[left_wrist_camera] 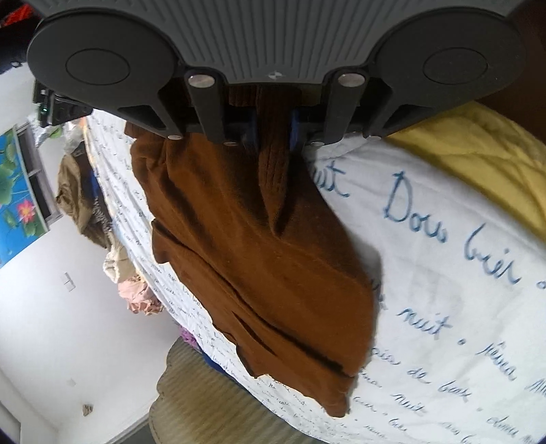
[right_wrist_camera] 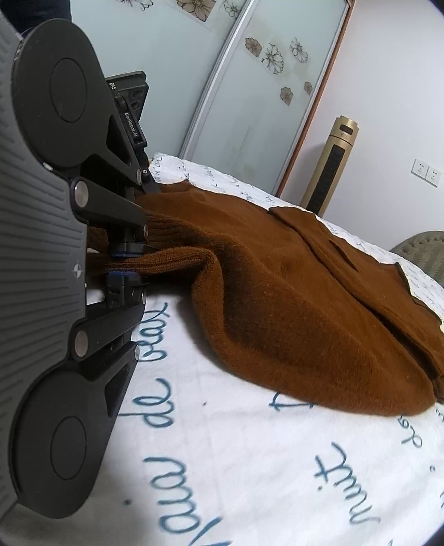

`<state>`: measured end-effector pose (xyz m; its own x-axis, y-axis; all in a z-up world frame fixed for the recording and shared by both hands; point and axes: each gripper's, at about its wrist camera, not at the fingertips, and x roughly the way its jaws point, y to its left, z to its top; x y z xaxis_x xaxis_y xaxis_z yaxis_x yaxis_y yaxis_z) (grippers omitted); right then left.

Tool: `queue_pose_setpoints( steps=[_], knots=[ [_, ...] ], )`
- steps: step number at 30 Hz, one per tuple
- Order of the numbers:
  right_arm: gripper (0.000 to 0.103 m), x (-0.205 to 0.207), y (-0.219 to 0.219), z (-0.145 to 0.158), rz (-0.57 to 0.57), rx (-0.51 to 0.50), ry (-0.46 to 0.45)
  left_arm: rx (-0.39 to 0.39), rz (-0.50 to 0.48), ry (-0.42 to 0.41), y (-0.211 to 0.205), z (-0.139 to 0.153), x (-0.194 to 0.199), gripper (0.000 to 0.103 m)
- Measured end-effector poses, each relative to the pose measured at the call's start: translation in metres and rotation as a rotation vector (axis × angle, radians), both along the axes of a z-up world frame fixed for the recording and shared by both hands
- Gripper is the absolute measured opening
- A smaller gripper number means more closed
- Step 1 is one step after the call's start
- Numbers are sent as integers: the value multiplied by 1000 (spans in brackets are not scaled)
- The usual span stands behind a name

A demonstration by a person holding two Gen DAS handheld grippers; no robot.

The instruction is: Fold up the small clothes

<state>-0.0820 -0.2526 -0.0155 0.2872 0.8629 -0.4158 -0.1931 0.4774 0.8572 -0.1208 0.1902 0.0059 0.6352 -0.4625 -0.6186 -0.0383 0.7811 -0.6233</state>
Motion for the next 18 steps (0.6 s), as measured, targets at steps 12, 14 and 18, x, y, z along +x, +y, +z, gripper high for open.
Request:
queue_pose_setpoints(
  steps=[12, 14, 18],
  knots=[
    [13, 25, 17, 11, -33, -1, -30, 25, 18, -41, -13, 1, 22, 18],
    [13, 26, 20, 11, -35, -13, -28, 37, -12, -38, -14, 3, 25, 18],
    [23, 26, 20, 9, -31, -2, 2, 7, -76, -51, -6, 1, 19, 21]
  ],
)
